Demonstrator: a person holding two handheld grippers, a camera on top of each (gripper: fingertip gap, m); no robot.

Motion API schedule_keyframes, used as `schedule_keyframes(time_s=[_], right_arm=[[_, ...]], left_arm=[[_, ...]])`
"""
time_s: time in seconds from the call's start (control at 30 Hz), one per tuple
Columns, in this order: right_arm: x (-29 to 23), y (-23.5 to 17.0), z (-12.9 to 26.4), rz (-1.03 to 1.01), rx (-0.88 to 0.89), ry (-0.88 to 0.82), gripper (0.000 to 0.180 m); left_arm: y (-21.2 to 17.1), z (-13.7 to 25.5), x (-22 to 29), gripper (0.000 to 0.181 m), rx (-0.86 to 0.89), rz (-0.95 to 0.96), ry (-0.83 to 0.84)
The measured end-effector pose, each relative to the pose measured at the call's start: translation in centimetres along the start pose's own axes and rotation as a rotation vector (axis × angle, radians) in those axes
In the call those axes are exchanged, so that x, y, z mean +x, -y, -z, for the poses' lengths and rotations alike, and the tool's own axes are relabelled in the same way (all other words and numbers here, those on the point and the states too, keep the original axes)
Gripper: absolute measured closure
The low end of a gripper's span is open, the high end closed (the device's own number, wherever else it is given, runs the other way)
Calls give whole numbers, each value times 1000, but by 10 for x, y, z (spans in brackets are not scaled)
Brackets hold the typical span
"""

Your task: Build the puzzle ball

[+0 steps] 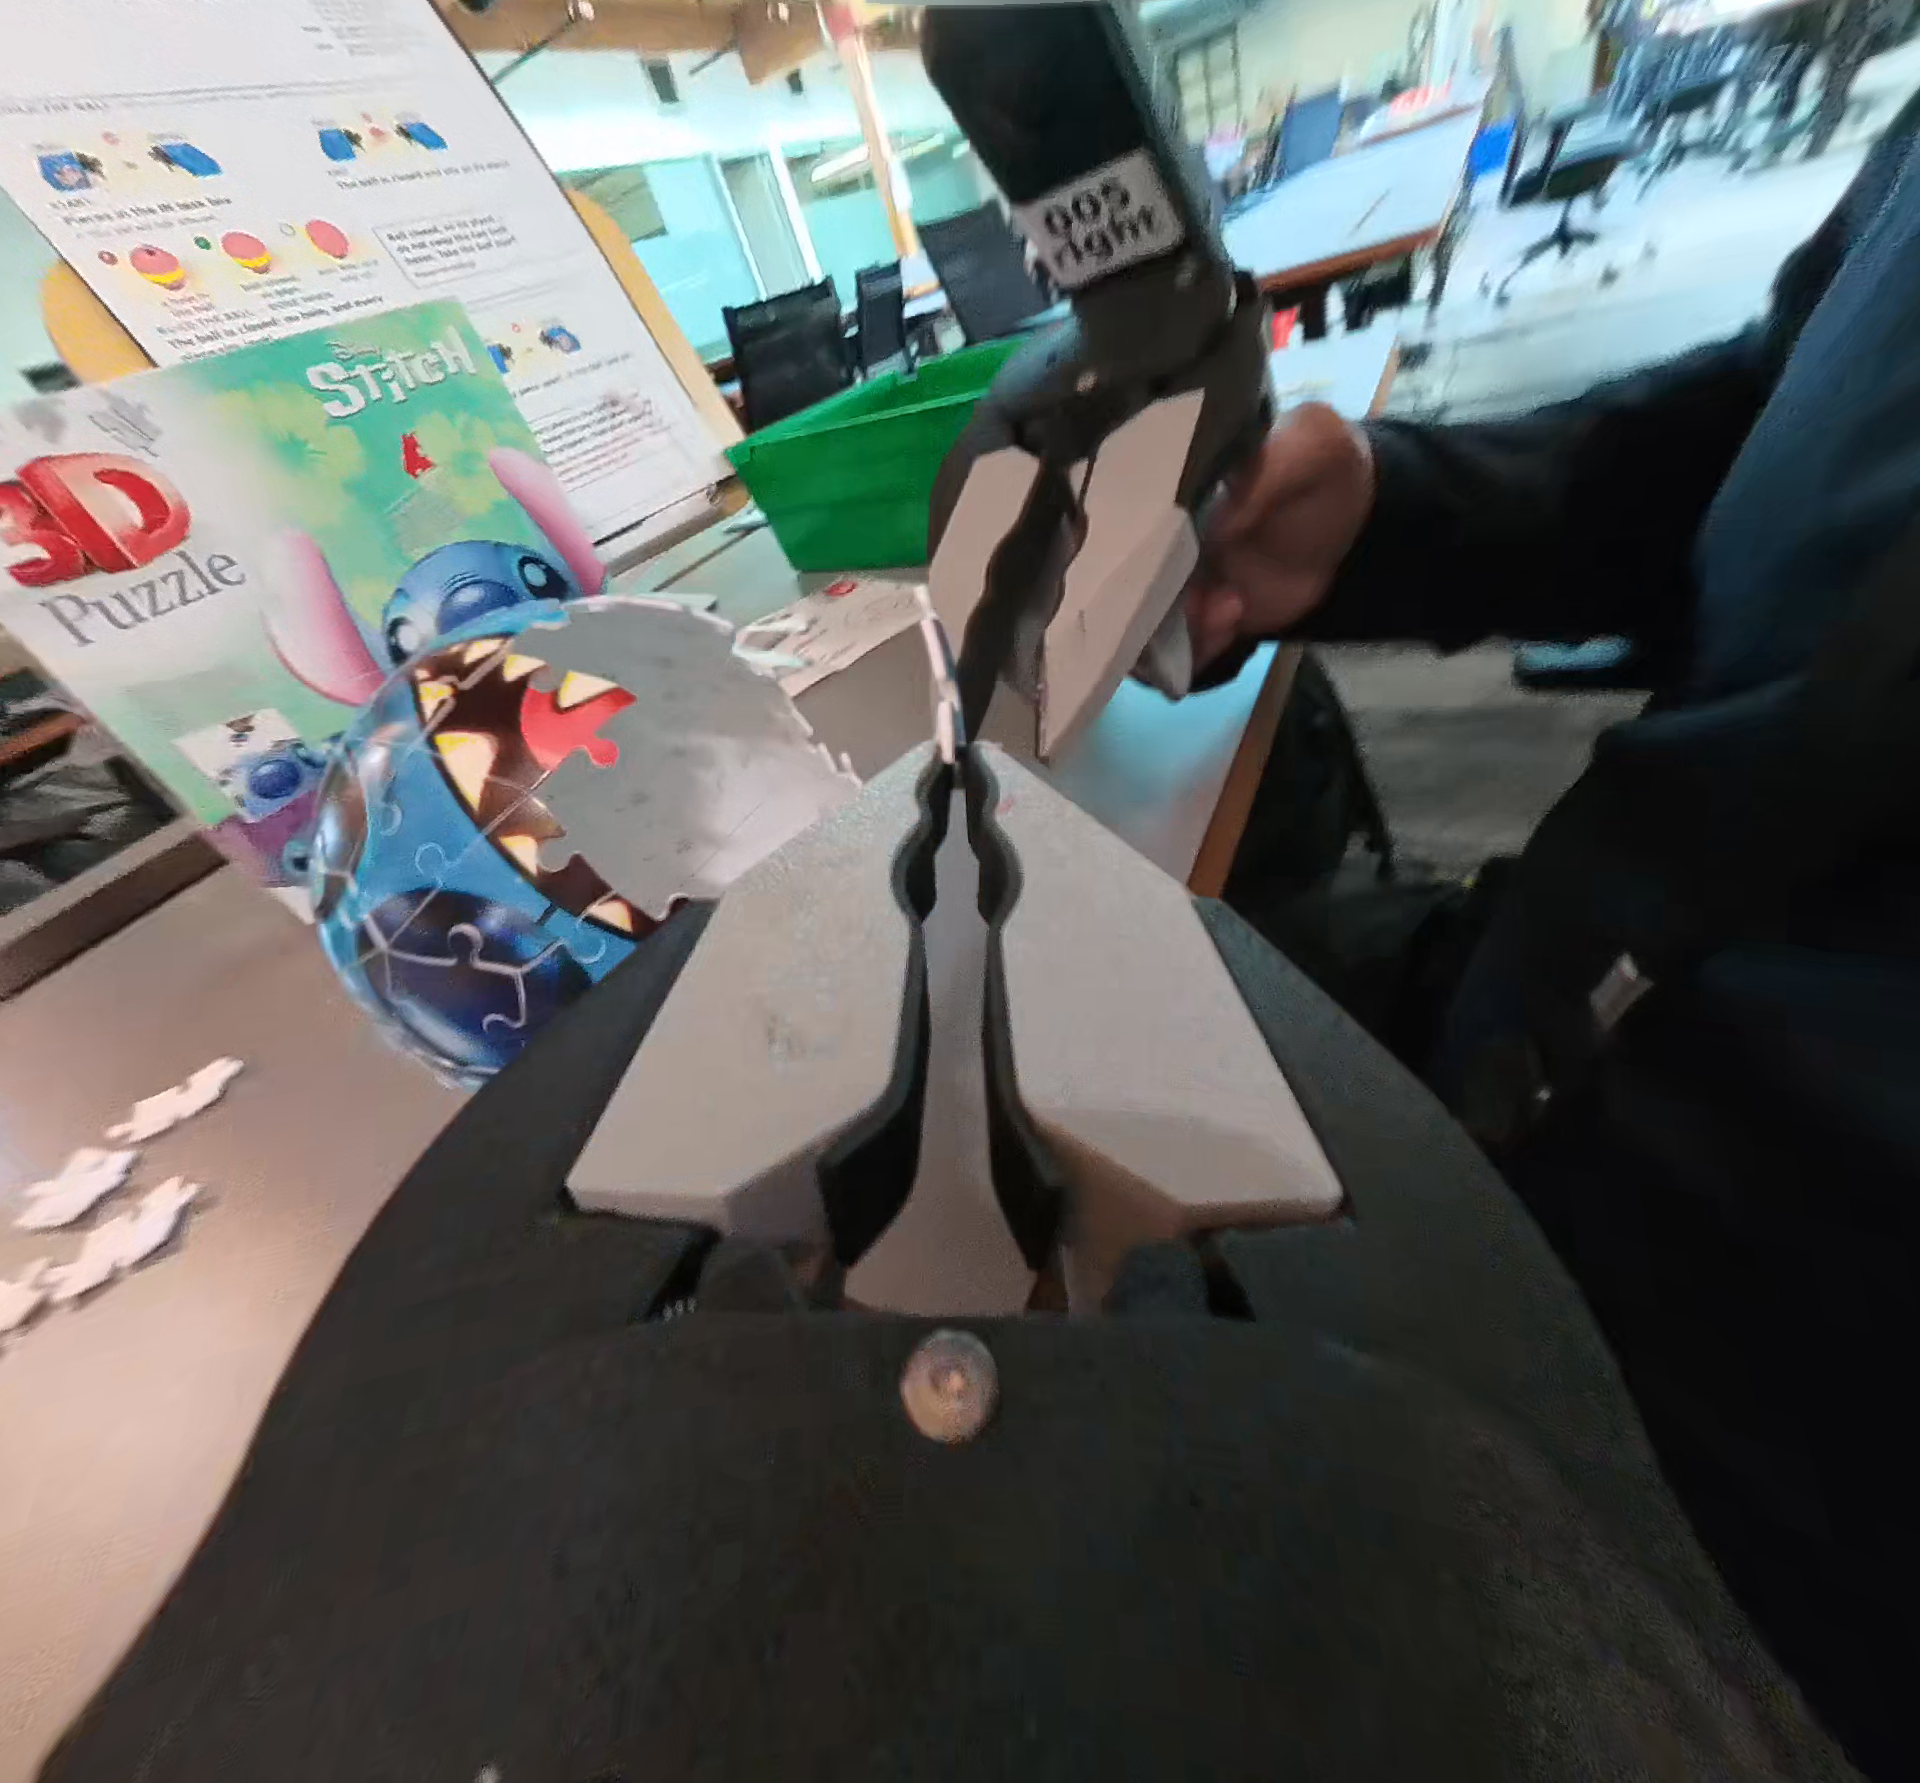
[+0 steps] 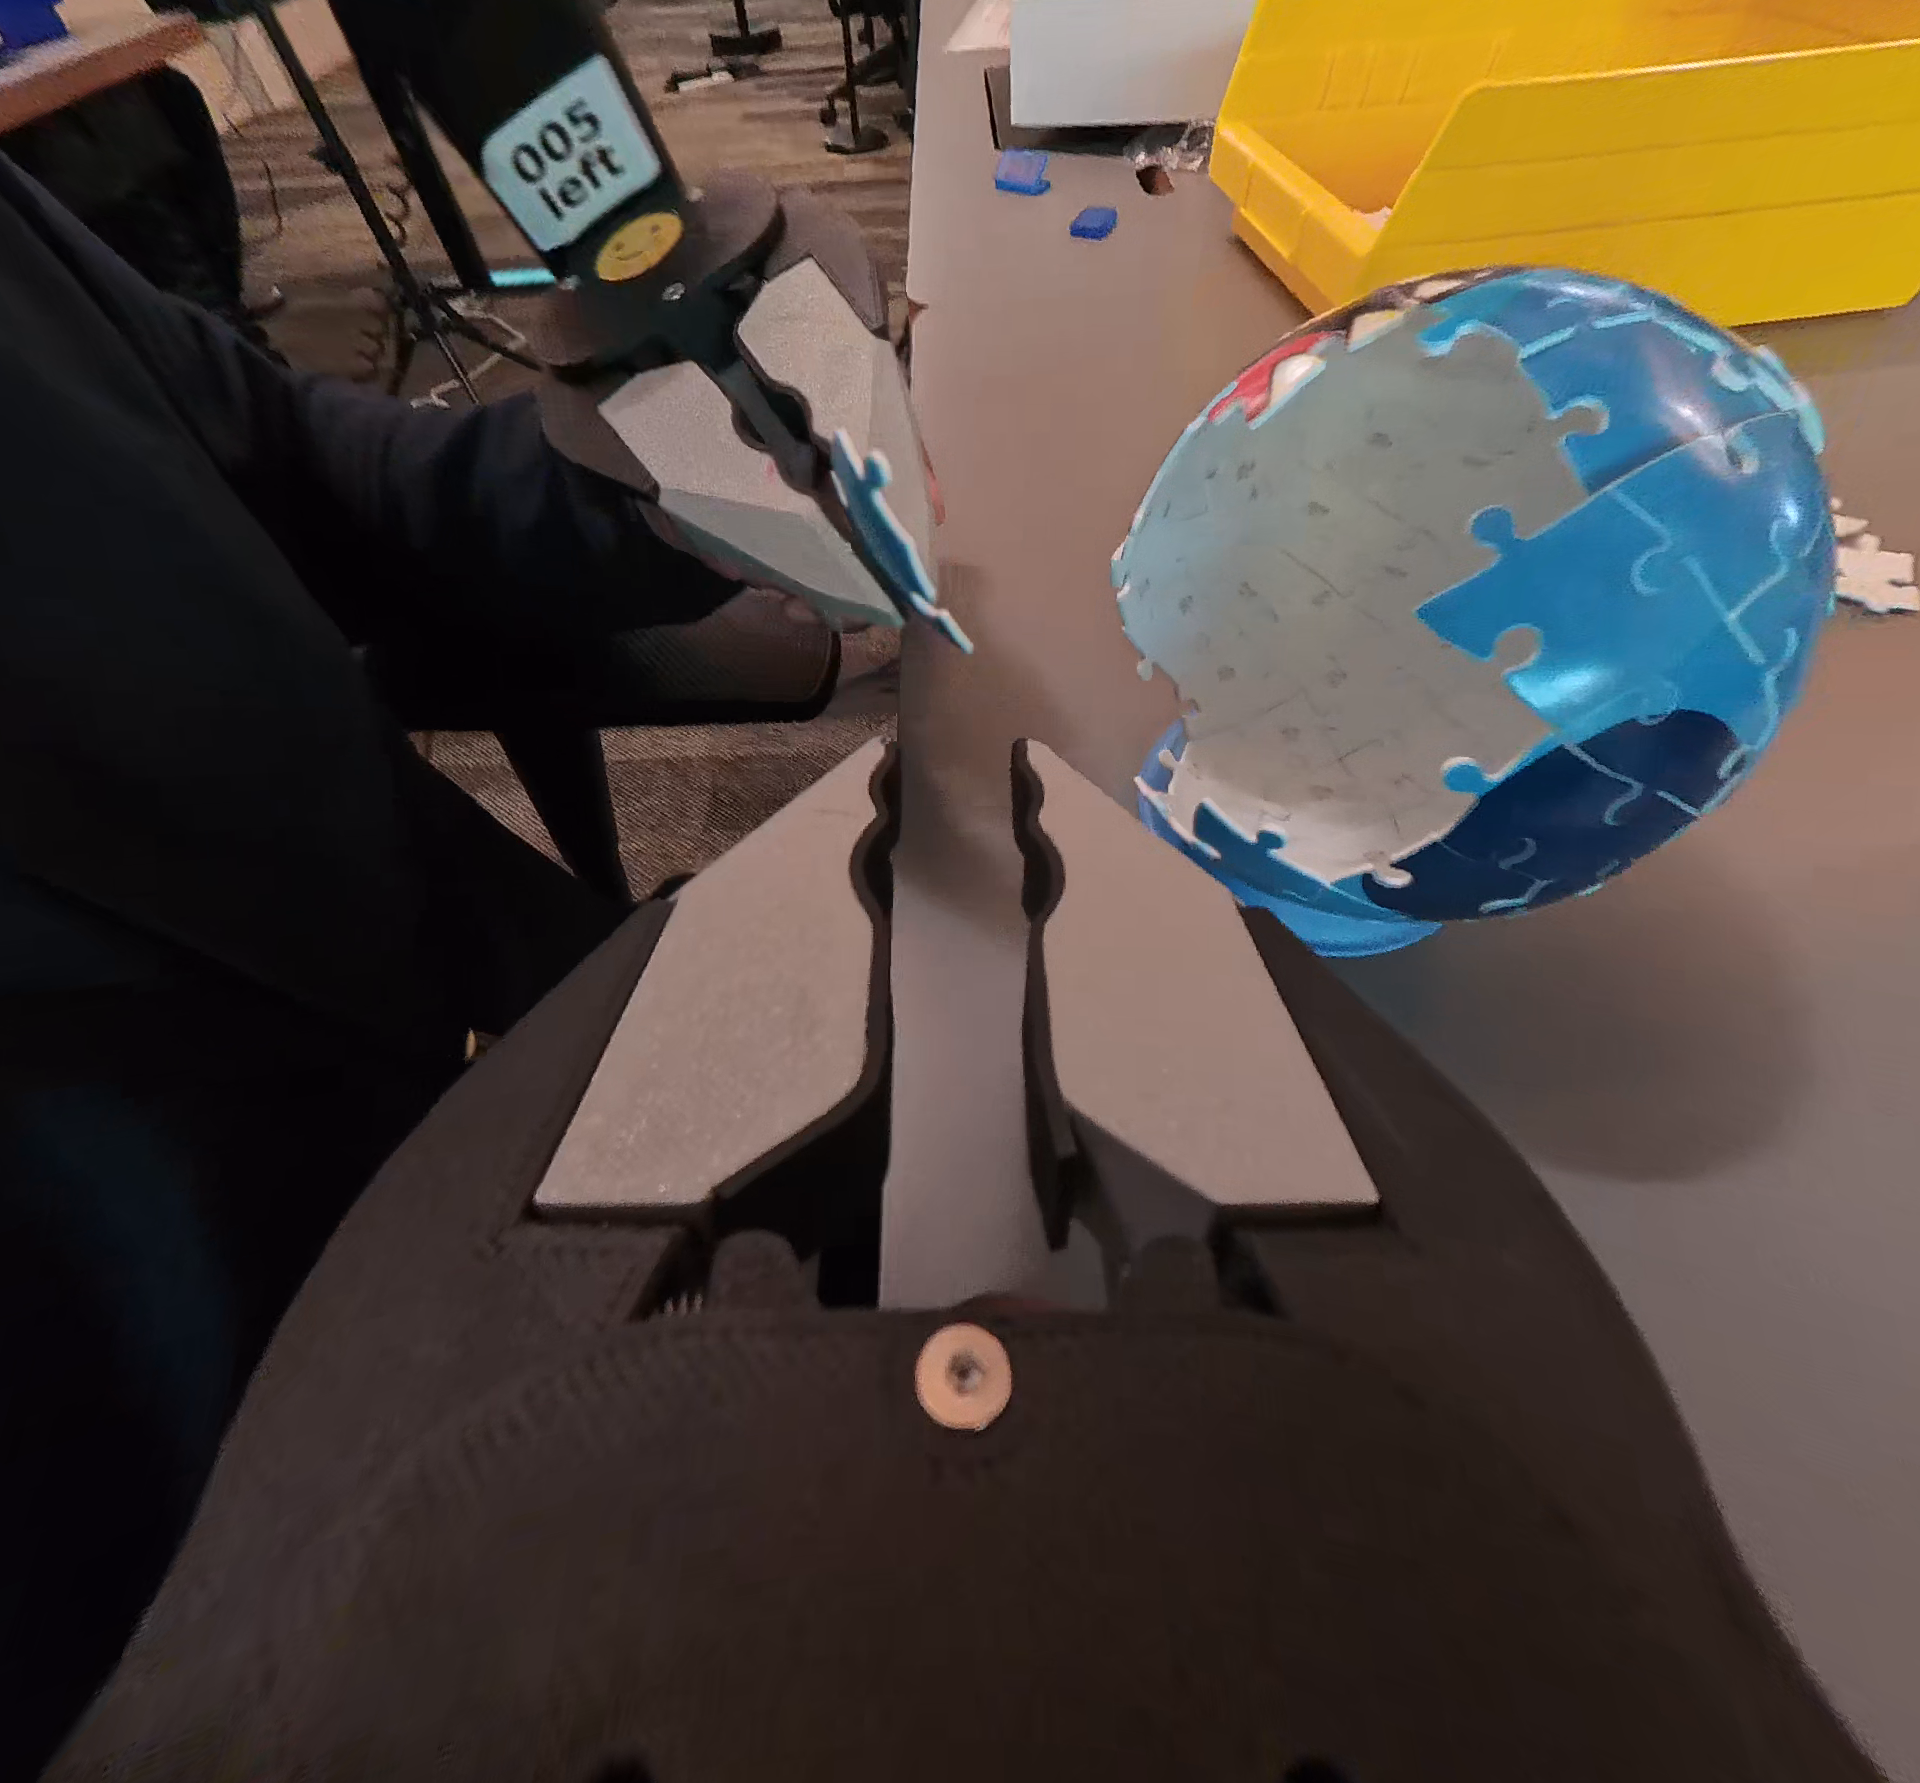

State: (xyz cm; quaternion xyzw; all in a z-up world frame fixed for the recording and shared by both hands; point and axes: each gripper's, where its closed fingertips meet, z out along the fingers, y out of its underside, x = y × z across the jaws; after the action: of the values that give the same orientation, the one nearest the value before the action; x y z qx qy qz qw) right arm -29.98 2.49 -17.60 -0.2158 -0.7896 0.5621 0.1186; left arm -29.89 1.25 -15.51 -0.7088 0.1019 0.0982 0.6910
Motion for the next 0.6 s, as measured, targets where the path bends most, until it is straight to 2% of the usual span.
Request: schedule_keyframes(time_s=[0.2, 0.4, 0.6], right_arm=[[-2, 12, 1, -52, 94, 30, 159], [-11, 18, -1, -15, 100, 47, 160], [-14, 4, -11, 13, 40, 40, 168]], left_arm=[[4, 3, -2, 181, 55, 178, -59], [-11, -5, 10, 181, -72, 426, -190], [-26, -9, 22, 180, -184, 389, -201]])
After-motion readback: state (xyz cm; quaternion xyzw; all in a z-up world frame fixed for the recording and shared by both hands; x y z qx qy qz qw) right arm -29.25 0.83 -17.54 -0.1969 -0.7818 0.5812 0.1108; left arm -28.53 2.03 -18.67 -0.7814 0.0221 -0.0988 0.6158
